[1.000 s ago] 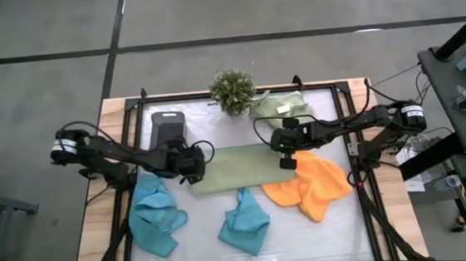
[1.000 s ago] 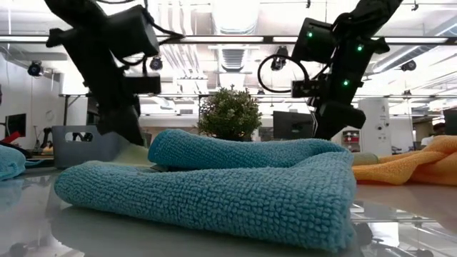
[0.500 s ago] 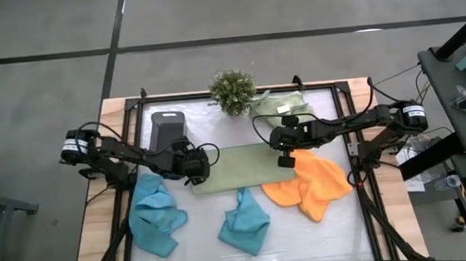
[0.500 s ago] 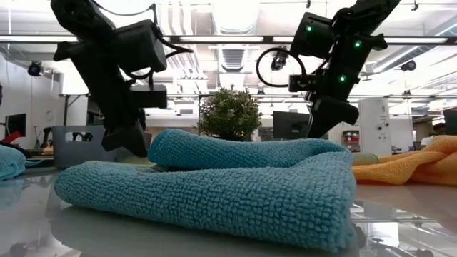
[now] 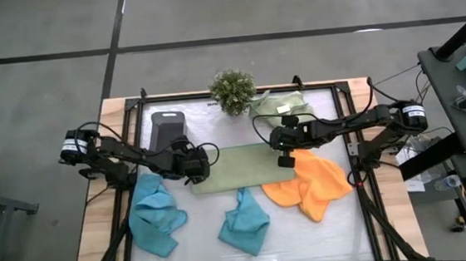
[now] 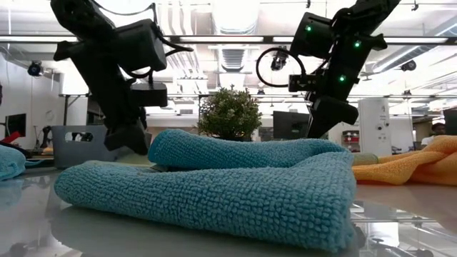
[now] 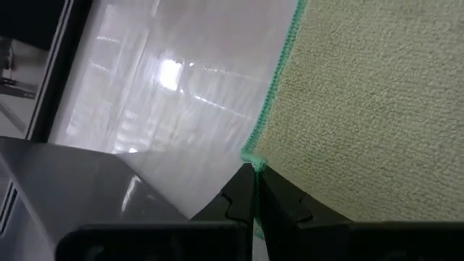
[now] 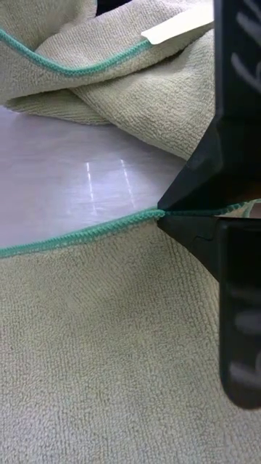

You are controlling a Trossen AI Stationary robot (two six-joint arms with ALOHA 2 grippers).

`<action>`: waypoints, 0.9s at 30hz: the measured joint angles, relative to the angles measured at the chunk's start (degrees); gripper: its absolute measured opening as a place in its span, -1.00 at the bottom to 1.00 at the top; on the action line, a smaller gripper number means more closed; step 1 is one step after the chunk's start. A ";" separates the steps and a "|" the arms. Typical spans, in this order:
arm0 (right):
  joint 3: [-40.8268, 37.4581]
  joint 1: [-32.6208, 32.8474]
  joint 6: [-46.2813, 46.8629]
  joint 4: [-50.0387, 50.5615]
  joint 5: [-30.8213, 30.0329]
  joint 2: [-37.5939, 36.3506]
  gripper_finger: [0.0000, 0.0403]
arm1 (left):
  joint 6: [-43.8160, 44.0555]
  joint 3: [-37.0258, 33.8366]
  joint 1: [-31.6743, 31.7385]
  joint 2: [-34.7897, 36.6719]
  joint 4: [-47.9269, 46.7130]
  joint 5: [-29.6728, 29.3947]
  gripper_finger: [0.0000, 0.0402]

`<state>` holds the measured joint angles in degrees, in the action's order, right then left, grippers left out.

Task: Fold microfiber towels
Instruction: Fold the left green microfiber cloth

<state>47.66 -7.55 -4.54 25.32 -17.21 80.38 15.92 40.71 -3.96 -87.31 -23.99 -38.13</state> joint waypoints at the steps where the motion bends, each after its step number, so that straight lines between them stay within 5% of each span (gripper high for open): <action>1: 0.00 0.00 0.00 0.00 0.00 0.00 -0.96 | -0.15 0.00 0.08 0.00 0.01 -0.30 -1.00; 8: 0.00 0.00 -0.04 -0.31 0.00 0.00 -0.96 | -0.11 0.00 0.66 0.01 0.04 -4.42 -1.00; 27: -0.11 0.00 3.55 -0.43 -3.87 0.00 -0.96 | 0.22 -0.04 1.79 -1.18 1.43 -4.30 -0.99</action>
<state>47.55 -7.55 -0.98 24.89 -21.08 80.38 16.14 40.66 -2.17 -88.49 -22.56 -42.43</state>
